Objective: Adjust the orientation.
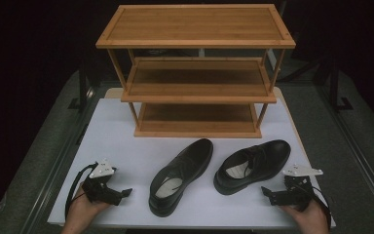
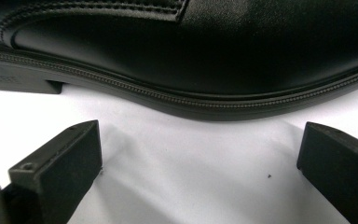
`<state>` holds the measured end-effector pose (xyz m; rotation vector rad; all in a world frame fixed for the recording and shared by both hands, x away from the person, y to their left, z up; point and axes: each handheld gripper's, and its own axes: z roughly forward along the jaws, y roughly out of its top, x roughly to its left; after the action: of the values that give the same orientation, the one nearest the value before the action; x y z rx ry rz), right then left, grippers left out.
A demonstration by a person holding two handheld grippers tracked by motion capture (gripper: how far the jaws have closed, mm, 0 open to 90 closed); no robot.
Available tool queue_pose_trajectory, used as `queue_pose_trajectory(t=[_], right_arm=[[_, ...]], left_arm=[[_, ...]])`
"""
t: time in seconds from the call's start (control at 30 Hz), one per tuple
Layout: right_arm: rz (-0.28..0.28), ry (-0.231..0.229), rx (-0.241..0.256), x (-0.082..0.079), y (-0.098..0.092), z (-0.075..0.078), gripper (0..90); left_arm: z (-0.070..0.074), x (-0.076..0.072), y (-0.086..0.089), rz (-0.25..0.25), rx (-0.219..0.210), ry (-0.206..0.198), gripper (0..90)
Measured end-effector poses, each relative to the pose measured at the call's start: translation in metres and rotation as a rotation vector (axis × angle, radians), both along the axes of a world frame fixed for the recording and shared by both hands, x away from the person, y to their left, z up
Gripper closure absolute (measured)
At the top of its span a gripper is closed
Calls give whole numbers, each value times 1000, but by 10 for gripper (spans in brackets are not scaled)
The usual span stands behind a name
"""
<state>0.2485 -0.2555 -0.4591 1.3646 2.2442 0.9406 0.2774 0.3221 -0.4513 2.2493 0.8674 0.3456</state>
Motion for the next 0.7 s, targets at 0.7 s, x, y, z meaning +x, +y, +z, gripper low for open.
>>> queue_pose_trajectory(t=[0.7], right_arm=[[0,0,-19,0,2,0,0]], left_arm=[[20,-2,-1,27,-83,12,276]])
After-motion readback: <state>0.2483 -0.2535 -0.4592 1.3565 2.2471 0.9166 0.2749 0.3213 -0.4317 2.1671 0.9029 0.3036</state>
